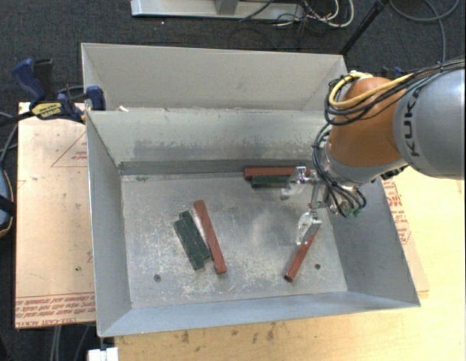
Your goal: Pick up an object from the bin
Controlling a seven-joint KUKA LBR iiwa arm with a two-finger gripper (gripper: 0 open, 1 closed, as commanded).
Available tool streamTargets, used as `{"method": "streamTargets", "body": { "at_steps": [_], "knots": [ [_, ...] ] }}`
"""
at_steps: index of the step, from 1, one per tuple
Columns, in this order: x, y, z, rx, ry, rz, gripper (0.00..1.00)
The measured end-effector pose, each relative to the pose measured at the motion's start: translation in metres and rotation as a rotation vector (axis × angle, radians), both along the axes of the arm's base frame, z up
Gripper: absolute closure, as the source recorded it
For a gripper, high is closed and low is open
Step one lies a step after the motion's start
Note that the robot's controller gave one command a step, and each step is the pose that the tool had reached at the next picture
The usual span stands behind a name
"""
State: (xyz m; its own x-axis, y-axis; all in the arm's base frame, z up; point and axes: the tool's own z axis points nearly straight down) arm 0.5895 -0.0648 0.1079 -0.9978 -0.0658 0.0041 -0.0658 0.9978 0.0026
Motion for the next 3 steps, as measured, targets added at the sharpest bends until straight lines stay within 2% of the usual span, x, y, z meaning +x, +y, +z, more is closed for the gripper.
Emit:
{"method": "streamTargets", "body": {
  "at_steps": [1,2,3],
  "knots": [
    [-0.011,-0.015,0.005,-0.003,-0.014,0.098,0.0],
    [-0.047,-0.025,-0.031,-0.004,-0.02,0.302,1.0],
    [-0.047,-0.025,-0.031,-0.004,-0.02,0.302,1.0]
  ]
}}
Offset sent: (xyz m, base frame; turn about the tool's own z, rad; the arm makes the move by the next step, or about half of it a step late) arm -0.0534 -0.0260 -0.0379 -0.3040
